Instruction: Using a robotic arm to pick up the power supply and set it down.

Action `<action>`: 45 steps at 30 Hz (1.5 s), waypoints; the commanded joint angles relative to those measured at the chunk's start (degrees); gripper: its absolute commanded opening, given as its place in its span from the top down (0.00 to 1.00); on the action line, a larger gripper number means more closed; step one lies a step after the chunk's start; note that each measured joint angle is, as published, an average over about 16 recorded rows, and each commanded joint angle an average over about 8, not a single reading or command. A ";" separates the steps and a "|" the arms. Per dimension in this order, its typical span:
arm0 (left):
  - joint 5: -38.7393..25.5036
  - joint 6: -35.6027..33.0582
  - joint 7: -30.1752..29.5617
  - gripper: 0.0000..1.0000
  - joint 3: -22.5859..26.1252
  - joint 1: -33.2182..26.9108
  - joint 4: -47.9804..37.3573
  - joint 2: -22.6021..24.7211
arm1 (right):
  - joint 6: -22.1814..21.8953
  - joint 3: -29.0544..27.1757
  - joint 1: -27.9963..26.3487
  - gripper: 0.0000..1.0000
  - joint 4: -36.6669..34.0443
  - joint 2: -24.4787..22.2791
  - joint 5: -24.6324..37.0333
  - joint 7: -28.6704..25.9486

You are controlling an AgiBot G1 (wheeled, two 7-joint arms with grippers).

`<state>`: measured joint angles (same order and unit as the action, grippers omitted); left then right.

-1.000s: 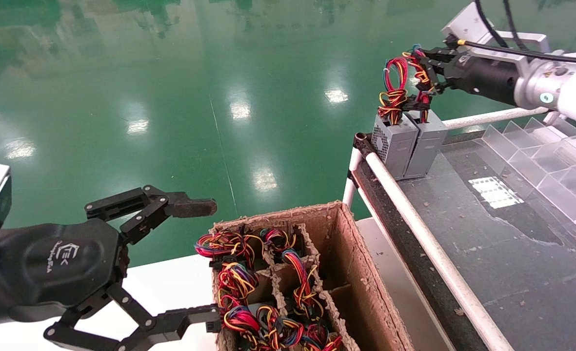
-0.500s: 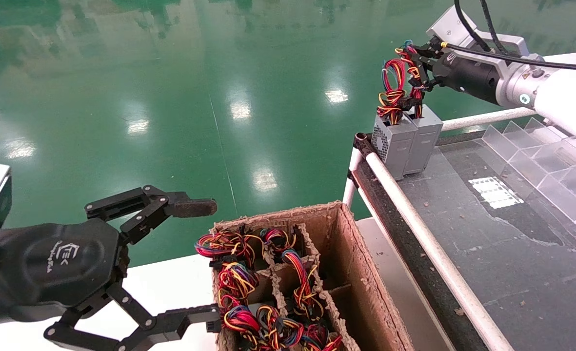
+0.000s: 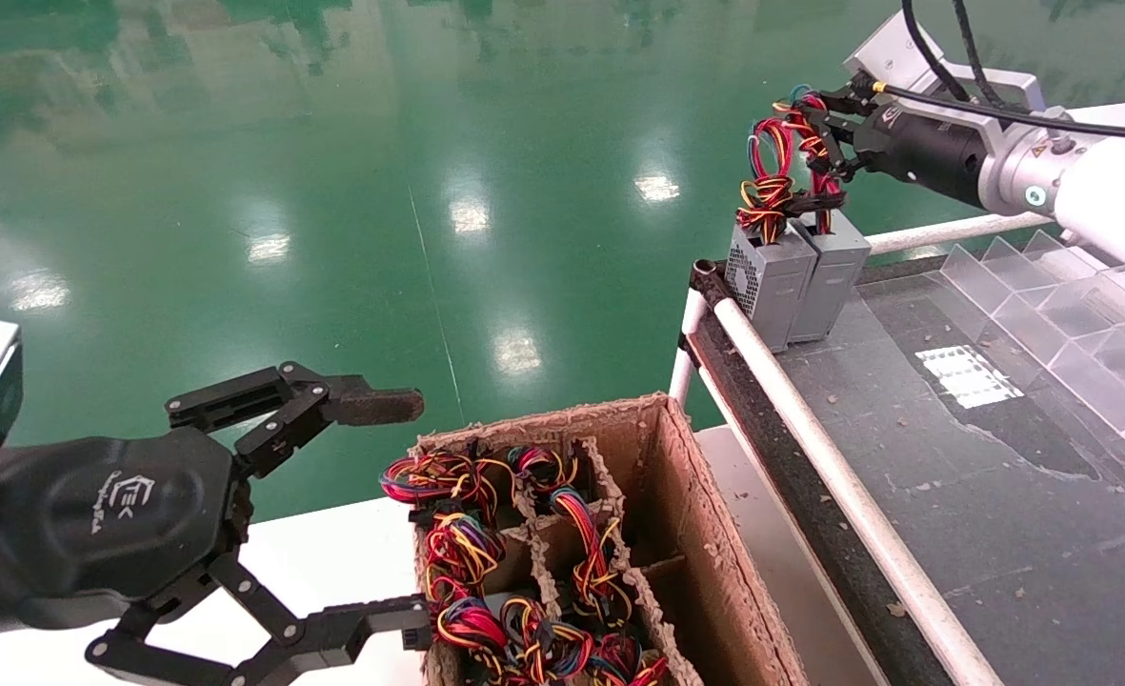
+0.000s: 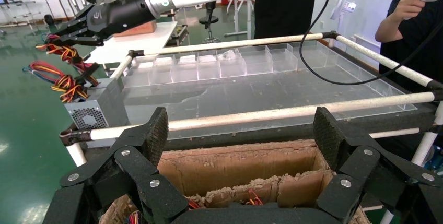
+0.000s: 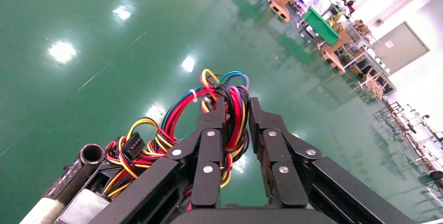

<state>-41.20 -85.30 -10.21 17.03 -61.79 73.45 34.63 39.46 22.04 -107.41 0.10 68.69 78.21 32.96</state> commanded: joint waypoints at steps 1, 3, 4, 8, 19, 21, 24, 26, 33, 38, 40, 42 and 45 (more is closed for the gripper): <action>0.00 0.00 0.00 0.00 0.01 0.00 0.00 0.00 | 0.15 0.03 -0.19 0.00 -0.10 -0.07 0.04 -0.13; 0.01 0.01 0.01 0.00 0.01 0.00 0.00 -0.01 | 0.40 0.06 -0.35 0.00 -0.16 -0.12 0.08 -0.30; 0.01 0.01 0.01 0.00 0.02 0.00 0.00 -0.01 | 0.53 0.06 -0.42 0.00 -0.21 -0.15 0.09 -0.41; 0.02 0.01 0.01 0.00 0.03 -0.01 0.00 -0.01 | 0.87 -0.08 -0.81 0.00 -0.50 -0.30 -0.13 -1.26; 0.04 0.03 0.03 0.00 0.06 -0.01 -0.01 -0.02 | 4.90 -4.10 -2.68 0.00 -0.41 -3.16 -6.00 -7.12; 0.04 0.04 0.04 0.00 0.06 0.00 -0.02 -0.02 | 6.27 -4.57 -2.43 0.00 0.22 -3.85 -6.88 -7.87; 0.05 0.04 0.05 0.00 0.07 0.00 -0.03 -0.02 | 8.17 -4.95 -1.21 0.00 2.31 -5.06 -8.20 -9.20; 0.05 0.03 0.06 0.00 0.07 -0.01 -0.04 -0.02 | 9.25 -4.98 0.13 0.00 4.34 -5.87 -9.00 -10.19; 0.06 0.03 0.07 0.00 0.10 -0.03 -0.06 -0.03 | 13.83 -5.11 5.80 0.00 12.90 -9.32 -12.39 -14.34; 0.07 0.03 0.08 0.00 0.11 -0.03 -0.07 -0.03 | 17.15 -5.21 9.90 0.00 19.11 -11.81 -14.85 -17.35; 0.07 0.03 0.08 0.00 0.12 -0.03 -0.07 -0.03 | 18.47 -5.24 11.53 0.00 21.57 -12.80 -15.82 -18.54; 0.08 0.04 0.09 0.00 0.13 -0.04 -0.07 -0.04 | 19.78 -5.28 13.15 0.00 24.02 -13.79 -16.79 -19.73; 0.08 0.04 0.09 0.00 0.14 -0.04 -0.07 -0.04 | 21.76 -5.33 15.60 0.00 27.72 -15.28 -18.25 -21.53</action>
<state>-41.12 -85.26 -10.12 17.17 -61.82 73.38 34.59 61.23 16.71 -91.80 27.85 53.41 59.95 11.43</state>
